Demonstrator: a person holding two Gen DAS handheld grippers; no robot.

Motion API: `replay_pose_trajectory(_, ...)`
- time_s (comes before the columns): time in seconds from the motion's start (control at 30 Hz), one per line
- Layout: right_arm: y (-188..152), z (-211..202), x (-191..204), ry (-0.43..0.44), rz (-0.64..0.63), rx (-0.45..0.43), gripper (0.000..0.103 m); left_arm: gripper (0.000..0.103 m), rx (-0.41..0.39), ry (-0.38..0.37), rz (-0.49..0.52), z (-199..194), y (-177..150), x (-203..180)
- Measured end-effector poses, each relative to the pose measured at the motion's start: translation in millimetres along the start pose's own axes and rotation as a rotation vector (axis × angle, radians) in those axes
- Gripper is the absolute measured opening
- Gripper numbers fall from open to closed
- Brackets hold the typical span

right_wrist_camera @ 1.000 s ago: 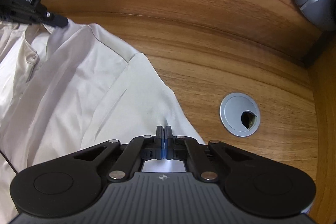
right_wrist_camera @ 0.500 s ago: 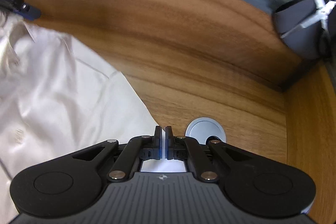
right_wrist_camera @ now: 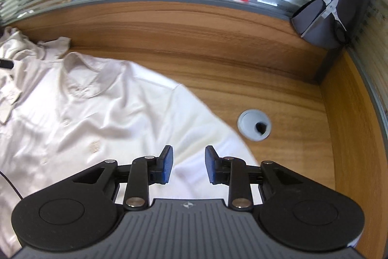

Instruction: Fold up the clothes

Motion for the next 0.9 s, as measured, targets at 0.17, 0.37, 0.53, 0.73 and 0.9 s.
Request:
replay_pose_trajectory(0.17,-26,-20,32,0.048,-0.004,0.007,0.042,0.062,0.017,0.072,-0.034,-16,-46,32)
replay_pose_trajectory(0.37,-55,-39,79,0.066,0.040,0.011,0.044,0.066,0.018,0.097,0.025,-21,-75,62)
replay_pose_trajectory(0.53,-86,-53,120,0.065,0.144,0.012,0.046,0.074,0.023,0.074,0.127,2,-71,54)
replay_pose_trajectory(0.73,-123,-64,160,0.016,0.290,0.002,0.046,0.075,0.041,0.047,0.250,42,-60,41)
replay_pose_trajectory(0.9,-144,-78,185,-0.041,0.355,-0.029,0.046,0.074,0.069,0.097,0.304,73,-62,45)
Point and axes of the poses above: each gripper's, at about its wrist camera, not at the fingertips, and z roughly the way its jaws point, x to its left, y to its top, the point moved 6 cm from there along z, roughly the way its jaws point, and after that the axes turned 12 degrees about x, right-handed, at the moved point
